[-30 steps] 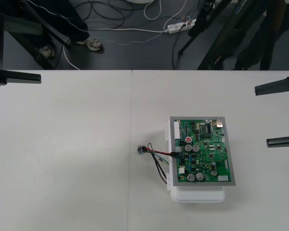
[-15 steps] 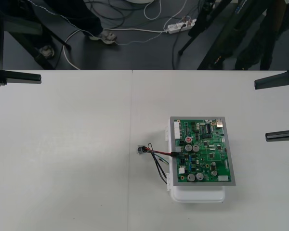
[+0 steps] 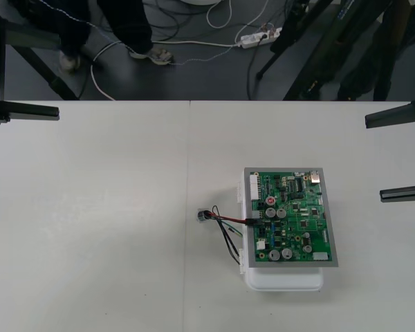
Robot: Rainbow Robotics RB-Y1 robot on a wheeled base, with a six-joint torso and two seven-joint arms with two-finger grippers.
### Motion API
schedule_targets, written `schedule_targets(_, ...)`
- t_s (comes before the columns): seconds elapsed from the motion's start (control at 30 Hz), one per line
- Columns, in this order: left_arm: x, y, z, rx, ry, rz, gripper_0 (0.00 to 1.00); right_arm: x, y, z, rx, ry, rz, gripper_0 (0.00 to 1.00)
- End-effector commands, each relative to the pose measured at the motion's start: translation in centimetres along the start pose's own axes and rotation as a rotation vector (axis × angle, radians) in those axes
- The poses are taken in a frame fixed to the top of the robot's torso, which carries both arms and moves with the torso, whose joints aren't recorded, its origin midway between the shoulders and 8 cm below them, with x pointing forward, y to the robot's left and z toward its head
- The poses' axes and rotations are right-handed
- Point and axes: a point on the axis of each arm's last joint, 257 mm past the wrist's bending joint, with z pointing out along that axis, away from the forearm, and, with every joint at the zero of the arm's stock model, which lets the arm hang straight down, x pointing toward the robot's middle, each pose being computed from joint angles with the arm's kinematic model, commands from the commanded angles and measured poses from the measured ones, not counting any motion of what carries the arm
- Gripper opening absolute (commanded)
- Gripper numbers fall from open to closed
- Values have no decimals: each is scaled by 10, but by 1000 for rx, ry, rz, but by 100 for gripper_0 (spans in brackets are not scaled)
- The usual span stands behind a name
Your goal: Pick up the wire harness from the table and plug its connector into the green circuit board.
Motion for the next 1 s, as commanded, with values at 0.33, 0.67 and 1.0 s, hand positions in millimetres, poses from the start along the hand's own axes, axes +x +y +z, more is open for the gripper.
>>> schedule_targets(0.33, -19, 21, -5, -52, 9, 108, 87, -5, -2, -1, -14, 41, -1, 100)
schedule_targets(0.67, -19, 21, -5, -52, 9, 108, 88, -5, -2, -1, -14, 41, -1, 100)
schedule_targets(1.0, -19, 21, -5, -52, 9, 108, 87, -5, -2, -1, -14, 41, -1, 100)
